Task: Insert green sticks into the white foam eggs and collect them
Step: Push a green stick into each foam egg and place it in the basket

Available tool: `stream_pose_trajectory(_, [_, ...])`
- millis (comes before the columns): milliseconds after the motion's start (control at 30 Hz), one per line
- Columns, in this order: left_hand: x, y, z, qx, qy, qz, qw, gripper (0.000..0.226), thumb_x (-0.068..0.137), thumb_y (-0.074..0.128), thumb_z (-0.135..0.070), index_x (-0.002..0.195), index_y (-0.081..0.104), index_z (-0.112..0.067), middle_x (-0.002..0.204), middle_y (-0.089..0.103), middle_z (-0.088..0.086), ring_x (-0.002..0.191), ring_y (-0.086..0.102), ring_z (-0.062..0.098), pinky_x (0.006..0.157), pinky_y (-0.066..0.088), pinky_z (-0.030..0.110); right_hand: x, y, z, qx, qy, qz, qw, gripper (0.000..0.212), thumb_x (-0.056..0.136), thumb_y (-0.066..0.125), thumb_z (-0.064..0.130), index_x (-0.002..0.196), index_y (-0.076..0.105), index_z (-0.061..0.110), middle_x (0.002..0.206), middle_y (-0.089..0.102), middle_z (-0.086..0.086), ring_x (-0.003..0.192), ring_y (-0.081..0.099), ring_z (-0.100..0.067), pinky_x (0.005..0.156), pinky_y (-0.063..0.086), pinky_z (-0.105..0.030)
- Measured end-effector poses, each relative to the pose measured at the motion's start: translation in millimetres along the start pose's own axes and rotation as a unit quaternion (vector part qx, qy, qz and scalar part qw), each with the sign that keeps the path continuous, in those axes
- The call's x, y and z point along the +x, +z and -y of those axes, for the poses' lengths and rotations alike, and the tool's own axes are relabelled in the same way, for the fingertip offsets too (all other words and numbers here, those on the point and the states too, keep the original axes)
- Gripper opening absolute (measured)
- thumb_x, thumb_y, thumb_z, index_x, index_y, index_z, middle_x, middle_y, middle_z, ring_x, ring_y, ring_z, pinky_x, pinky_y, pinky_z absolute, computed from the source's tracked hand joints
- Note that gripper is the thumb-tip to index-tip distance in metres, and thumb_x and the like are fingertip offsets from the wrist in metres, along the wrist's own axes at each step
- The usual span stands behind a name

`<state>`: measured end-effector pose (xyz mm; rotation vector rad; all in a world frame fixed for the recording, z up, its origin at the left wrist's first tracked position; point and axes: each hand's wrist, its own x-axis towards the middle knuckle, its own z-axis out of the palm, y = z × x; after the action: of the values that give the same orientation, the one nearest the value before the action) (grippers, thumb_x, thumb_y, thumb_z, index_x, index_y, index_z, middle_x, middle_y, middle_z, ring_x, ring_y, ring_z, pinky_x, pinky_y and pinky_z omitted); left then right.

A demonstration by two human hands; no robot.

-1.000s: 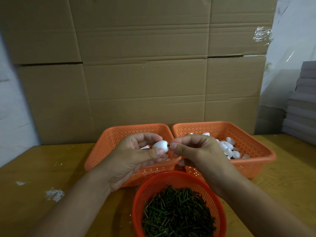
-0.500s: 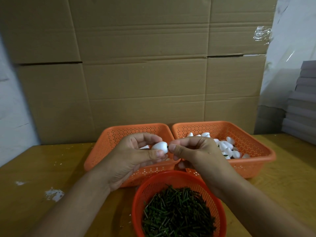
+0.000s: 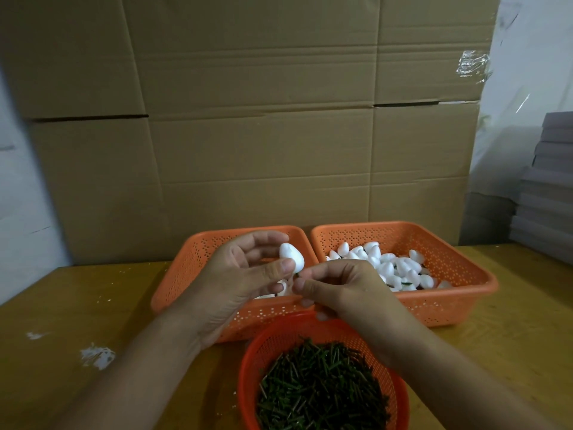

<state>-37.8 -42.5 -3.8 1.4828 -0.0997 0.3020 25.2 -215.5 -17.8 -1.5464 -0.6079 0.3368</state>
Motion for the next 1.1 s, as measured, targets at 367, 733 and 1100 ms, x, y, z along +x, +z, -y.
stream_pose_trajectory(367, [-1.1,-0.8,-0.2,0.063,0.015,0.02,0.998,0.034,0.067,0.085,-0.037,0.098,0.077,-0.025,0.109,0.075,0.011,0.096,0.071,0.026,0.083,0.058,0.033,-1.5,-0.6,1.6,-0.004,-0.019,0.005,1.0,0.009,0.086,0.074,0.012,0.085,0.077,0.003,0.068,0.071,-0.008,0.06,0.063,-0.006,0.054,0.048,-0.017])
stream_pose_trajectory(733, [-1.1,-3.2,1.0,0.066,0.016,0.03,0.997,0.035,0.07,0.083,-0.038,0.103,0.076,-0.027,0.109,0.076,0.007,0.096,0.072,0.019,0.082,0.058,0.029,-3.0,0.7,1.9,0.004,-0.026,0.022,0.999,0.011,0.09,0.071,0.016,0.084,0.077,0.008,0.066,0.069,-0.003,0.057,0.061,-0.003,0.054,0.047,-0.016])
stream_pose_trajectory(1100, [0.2,-0.2,0.6,0.024,0.012,0.02,0.999,0.046,0.067,0.085,-0.034,0.111,0.073,-0.031,0.113,0.074,0.002,0.096,0.072,0.018,0.077,0.058,0.029,-3.3,2.8,3.2,0.041,-0.007,-0.008,0.999,0.009,0.085,0.076,0.02,0.078,0.074,0.014,0.065,0.065,-0.004,0.051,0.056,-0.003,0.05,0.044,-0.016])
